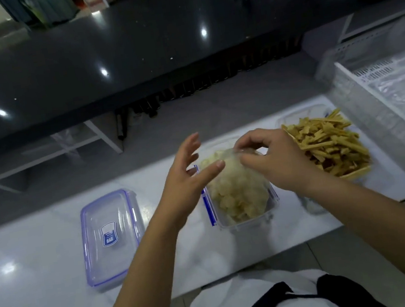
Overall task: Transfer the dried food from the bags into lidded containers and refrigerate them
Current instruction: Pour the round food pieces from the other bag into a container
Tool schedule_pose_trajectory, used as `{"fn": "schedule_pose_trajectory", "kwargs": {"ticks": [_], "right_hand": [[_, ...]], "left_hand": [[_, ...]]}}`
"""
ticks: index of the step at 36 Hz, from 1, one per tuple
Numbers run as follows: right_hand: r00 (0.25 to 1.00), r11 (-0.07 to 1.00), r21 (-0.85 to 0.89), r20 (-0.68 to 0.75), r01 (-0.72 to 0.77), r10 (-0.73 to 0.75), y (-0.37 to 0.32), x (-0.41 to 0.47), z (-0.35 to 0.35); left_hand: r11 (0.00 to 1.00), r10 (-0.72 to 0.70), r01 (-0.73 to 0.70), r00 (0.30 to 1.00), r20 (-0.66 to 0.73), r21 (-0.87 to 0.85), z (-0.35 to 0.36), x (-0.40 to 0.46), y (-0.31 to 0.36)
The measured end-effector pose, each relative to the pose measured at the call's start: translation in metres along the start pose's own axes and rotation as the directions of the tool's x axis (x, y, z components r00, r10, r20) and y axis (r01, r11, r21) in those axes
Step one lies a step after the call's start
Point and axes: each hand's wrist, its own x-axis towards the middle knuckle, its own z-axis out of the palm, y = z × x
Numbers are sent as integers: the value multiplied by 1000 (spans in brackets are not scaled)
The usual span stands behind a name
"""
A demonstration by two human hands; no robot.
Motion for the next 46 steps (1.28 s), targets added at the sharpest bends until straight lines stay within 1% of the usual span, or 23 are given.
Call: {"fn": "schedule_pose_trajectory", "kwargs": {"ticks": [1,4,5,6,8,10,12,13,14,16,18,20,22,24,26,27,31,36,38,40,42,44,46], "right_hand": [[1000,1000,2,9,-14,14,1,-2,2],[998,998,38,32,-51,50,2,-10,5],[998,997,45,29,-56,54,3,-12,4],[998,997,51,15,-59,58,5,-14,2],[997,994,77,-25,-73,75,8,-18,-2],[994,991,102,-61,-84,91,11,-20,-6],[993,991,111,-83,-79,88,12,-22,-6],[993,990,118,-82,-79,89,12,-22,-5],[993,988,126,-67,-85,94,11,-22,-5],[995,988,118,27,-102,100,11,-22,-9],[984,996,2,151,-91,90,12,-21,-21],[978,982,-185,194,-36,73,16,-21,-36],[980,918,-397,175,-15,92,23,-23,-48],[980,815,-578,142,-31,139,30,-26,-52],[984,744,-667,99,-46,149,36,-28,-51],[987,739,-672,84,-47,139,39,-28,-50],[989,801,-595,70,-64,130,48,-25,-43],[999,872,-488,16,-33,47,50,-14,-31],[1000,922,-388,-27,-18,8,45,-9,-36],[992,970,-241,-113,30,-59,35,-6,-43],[975,983,-162,-186,89,-119,28,-4,-50],[979,991,-103,-176,85,-102,28,1,-52],[992,1000,-29,-125,10,-13,32,5,-48]], "left_hand": [[1000,21,-21,1000,0,20,2,3,1],[998,65,-63,995,-82,23,5,5,3],[997,68,-65,994,-89,31,5,4,2],[997,65,-63,996,-66,33,5,2,0],[998,40,-41,998,39,45,4,-3,-4],[989,45,-56,996,81,139,7,-9,-8],[965,133,-134,991,22,225,15,-13,-11],[958,175,-164,984,-28,234,17,-13,-10],[955,209,-185,974,-83,230,19,-12,-9],[971,226,-204,955,-194,126,15,-9,-3],[973,220,-232,930,-296,-8,4,-6,9],[966,211,-252,906,-367,-66,-8,-5,19],[965,199,-251,893,-404,-78,-12,-5,25],[967,177,-236,887,-427,-91,-10,-7,26],[970,151,-219,882,-446,-104,-7,-9,23],[972,141,-211,880,-453,-107,-5,-10,22],[977,122,-189,879,-460,-101,-4,-12,21],[977,126,-191,879,-459,-99,1,-12,30],[973,125,-202,870,-477,-113,2,-12,35],[962,136,-235,854,-502,-140,0,-11,39],[953,144,-260,843,-519,-158,-2,-11,42],[952,136,-258,840,-525,-167,-1,-9,44],[956,99,-227,847,-523,-187,4,-7,43]]}}
